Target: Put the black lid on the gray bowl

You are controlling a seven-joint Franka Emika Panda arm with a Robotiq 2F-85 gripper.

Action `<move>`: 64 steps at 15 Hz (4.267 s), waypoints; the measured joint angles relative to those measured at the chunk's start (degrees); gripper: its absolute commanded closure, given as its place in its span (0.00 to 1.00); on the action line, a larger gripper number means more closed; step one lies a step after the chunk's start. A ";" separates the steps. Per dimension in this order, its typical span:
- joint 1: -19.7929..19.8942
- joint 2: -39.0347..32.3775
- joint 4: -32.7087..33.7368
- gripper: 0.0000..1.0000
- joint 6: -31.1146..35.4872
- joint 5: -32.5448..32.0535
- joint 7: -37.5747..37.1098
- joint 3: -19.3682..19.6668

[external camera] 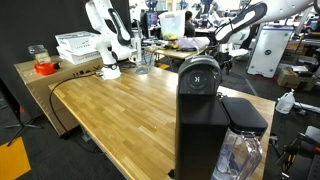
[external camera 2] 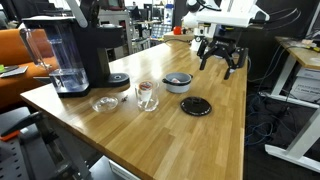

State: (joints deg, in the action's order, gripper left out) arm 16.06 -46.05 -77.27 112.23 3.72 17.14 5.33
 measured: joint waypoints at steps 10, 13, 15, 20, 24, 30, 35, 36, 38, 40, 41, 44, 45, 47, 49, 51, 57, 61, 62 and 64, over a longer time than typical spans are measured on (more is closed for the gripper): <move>-0.49 -7.97 5.95 0.00 -0.12 0.23 -3.84 -2.41; -0.41 -8.03 6.08 0.00 -0.20 0.25 -3.84 -2.41; -0.42 -8.08 6.10 0.00 -0.21 0.25 -3.84 -2.41; -0.47 -8.60 5.98 0.00 -0.09 0.24 -3.84 -2.41; -0.47 -9.05 5.27 0.00 0.39 0.24 -4.04 -2.41; -0.31 -9.11 2.51 0.00 5.63 2.86 -4.60 -2.72; 0.53 -8.65 -1.07 0.00 11.59 6.24 -4.83 -2.80; 0.83 -8.21 -2.22 0.00 12.68 6.54 -4.85 -2.80; 1.17 -7.21 -4.34 0.00 14.30 6.69 -4.90 -2.78; 1.12 -6.01 -6.25 0.00 14.87 6.69 -4.91 -2.82; 1.02 -5.36 -7.12 0.00 14.94 6.69 -4.91 -2.92; 0.69 -4.68 -8.77 0.00 14.95 6.68 -4.91 -3.38; 0.63 -4.68 -9.17 0.00 14.95 6.68 -4.91 -3.52; 0.59 -4.69 -10.05 0.00 14.95 6.68 -4.91 -3.63; 0.62 -4.68 -10.76 0.00 14.95 6.68 -4.91 -3.61; 0.63 -4.65 -10.80 0.00 14.95 6.68 -4.95 -3.61; 0.63 -4.65 -10.80 0.00 14.95 6.68 -5.02 -3.61; 0.63 -4.64 -10.80 0.00 14.95 6.68 -5.07 -3.61; 0.63 -4.64 -10.80 0.00 14.95 6.68 -5.08 -3.61; 0.63 -4.63 -10.80 0.28 14.95 6.68 -5.08 -3.61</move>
State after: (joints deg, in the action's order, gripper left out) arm 16.69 -50.68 -88.07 127.18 10.40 12.06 1.72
